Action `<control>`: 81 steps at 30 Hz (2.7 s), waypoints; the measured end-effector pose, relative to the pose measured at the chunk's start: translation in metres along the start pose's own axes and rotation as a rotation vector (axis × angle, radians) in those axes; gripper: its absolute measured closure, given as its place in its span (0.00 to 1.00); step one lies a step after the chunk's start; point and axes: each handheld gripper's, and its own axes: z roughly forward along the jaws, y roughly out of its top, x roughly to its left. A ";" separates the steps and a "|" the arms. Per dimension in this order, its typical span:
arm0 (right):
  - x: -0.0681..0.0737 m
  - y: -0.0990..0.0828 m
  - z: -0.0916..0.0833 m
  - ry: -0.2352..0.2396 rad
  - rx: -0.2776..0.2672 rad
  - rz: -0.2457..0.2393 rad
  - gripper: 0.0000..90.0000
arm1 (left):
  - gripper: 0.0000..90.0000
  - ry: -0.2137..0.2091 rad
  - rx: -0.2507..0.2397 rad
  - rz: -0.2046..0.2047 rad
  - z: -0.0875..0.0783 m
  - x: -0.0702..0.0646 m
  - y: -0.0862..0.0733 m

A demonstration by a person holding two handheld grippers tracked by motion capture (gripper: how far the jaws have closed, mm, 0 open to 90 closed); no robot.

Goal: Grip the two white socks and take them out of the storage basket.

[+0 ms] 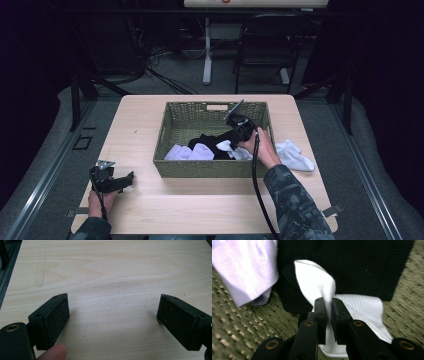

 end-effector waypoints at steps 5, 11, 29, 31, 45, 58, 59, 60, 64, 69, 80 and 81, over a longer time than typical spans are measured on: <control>0.001 0.000 -0.025 0.001 -0.059 -0.004 0.93 | 0.12 0.000 0.000 0.000 0.000 0.000 0.000; 0.004 0.003 -0.059 -0.005 -0.101 -0.023 0.93 | 0.12 0.000 0.000 0.000 0.000 0.000 0.000; 0.018 0.015 -0.147 -0.050 -0.201 -0.053 0.93 | 0.12 -0.005 0.004 -0.001 0.000 0.000 0.000; 0.019 0.016 -0.156 -0.061 -0.212 -0.063 0.93 | 0.12 -0.005 0.004 -0.001 0.000 0.000 0.000; 0.024 0.019 -0.205 -0.100 -0.260 -0.084 0.93 | 0.12 -0.005 0.004 -0.001 0.000 0.000 0.000; 0.021 0.012 -0.250 -0.139 -0.313 -0.067 0.93 | 0.12 -0.004 0.004 -0.001 0.000 0.000 0.000; 0.019 0.009 -0.255 -0.142 -0.318 -0.064 0.93 | 0.12 -0.004 0.004 -0.001 0.000 0.000 0.000; 0.018 0.007 -0.259 -0.147 -0.323 -0.060 0.93 | 0.12 -0.004 0.004 -0.001 0.000 0.000 0.000; 0.012 -0.003 -0.275 -0.167 -0.341 -0.044 0.93 | 0.12 -0.004 0.004 -0.001 0.000 0.000 0.000; 0.002 -0.019 -0.296 -0.194 -0.371 -0.015 0.93 | 0.12 -0.005 0.001 -0.001 0.000 0.000 0.000; -0.023 -0.058 -0.311 -0.225 -0.403 0.051 0.93 | 0.12 -0.004 0.000 -0.001 0.000 0.000 0.000; -0.026 -0.063 -0.310 -0.231 -0.400 0.059 0.93 | 0.12 -0.004 0.000 -0.002 0.000 0.000 0.000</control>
